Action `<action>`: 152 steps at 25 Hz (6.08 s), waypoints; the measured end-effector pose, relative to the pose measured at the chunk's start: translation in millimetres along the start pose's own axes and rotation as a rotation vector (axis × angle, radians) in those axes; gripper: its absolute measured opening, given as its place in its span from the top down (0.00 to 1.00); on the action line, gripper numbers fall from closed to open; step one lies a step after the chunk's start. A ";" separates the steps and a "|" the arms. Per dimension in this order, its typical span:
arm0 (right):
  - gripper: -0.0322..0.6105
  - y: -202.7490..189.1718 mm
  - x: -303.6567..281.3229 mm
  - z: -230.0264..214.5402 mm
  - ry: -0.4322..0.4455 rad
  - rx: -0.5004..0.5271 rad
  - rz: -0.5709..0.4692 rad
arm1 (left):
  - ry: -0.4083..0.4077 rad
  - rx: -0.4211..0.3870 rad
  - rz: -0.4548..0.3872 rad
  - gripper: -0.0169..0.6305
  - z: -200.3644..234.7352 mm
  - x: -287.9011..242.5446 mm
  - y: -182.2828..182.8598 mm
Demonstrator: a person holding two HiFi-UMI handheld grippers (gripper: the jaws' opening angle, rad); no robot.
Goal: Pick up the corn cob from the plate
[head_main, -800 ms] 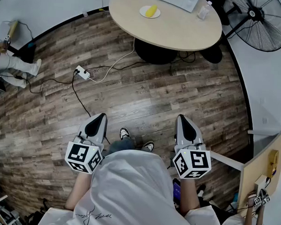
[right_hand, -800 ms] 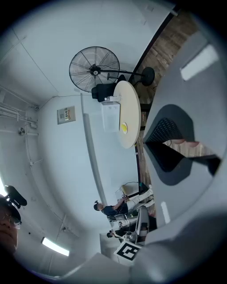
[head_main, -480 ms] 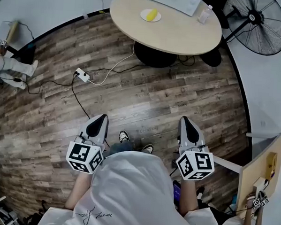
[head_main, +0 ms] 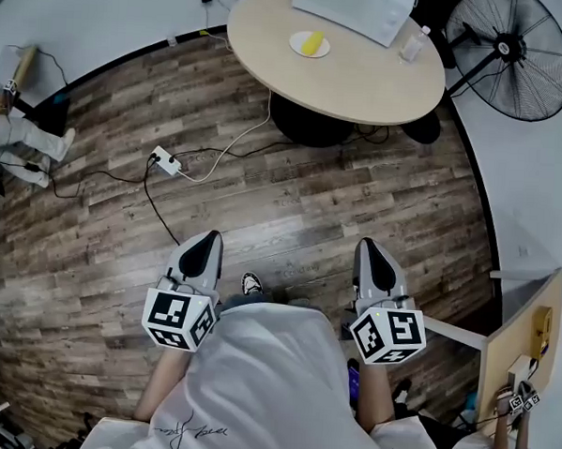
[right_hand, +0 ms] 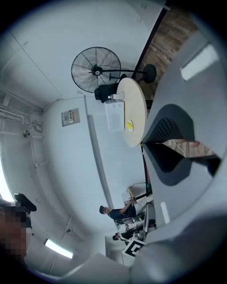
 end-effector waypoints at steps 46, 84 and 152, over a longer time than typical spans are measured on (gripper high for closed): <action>0.93 96.0 -302.8 -40.8 0.090 -0.025 0.124 | -0.041 0.029 0.060 0.99 115.1 -266.0 96.0; 0.93 169.4 -424.6 -76.3 0.088 -0.071 0.041 | -0.067 -0.032 0.020 0.99 183.9 -408.8 179.1; 0.92 200.5 -654.5 -57.1 -0.225 -0.209 0.049 | -0.496 -0.166 0.034 0.99 328.7 -592.5 258.6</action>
Point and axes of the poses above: the fingertips, and each gripper's own axes: x backward along the fingers, z to its left, y out of its top, the point moved 2 cm from there along x, backward along the fingers, and after that the axes turned 12 degrees about -x, right-handed, at the moved point
